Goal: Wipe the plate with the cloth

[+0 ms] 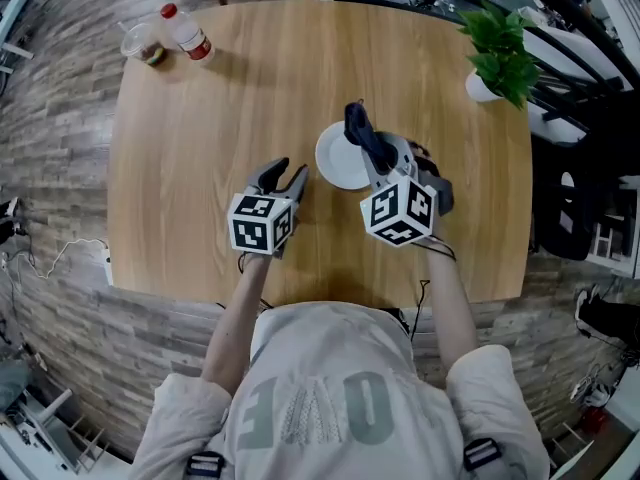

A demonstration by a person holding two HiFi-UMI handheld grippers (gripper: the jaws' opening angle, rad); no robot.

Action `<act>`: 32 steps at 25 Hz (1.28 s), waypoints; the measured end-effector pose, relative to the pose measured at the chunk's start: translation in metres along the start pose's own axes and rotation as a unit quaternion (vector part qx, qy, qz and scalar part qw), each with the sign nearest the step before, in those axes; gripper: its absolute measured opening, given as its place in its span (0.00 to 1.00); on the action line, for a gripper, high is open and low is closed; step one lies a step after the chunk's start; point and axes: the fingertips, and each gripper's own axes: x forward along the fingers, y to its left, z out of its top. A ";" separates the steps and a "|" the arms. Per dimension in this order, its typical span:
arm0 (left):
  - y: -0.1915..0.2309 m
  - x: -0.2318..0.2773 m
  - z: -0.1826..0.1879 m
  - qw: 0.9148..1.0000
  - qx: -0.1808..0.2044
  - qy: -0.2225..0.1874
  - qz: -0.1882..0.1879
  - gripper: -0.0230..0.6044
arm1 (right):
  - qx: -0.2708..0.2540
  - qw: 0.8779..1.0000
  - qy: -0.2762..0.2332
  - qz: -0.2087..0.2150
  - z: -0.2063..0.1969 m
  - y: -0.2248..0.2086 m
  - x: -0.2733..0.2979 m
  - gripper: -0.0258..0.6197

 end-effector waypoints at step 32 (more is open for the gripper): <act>0.037 -0.004 -0.036 0.999 -0.020 0.029 0.021 0.29 | -0.203 0.963 0.100 0.148 0.008 0.102 0.078 0.13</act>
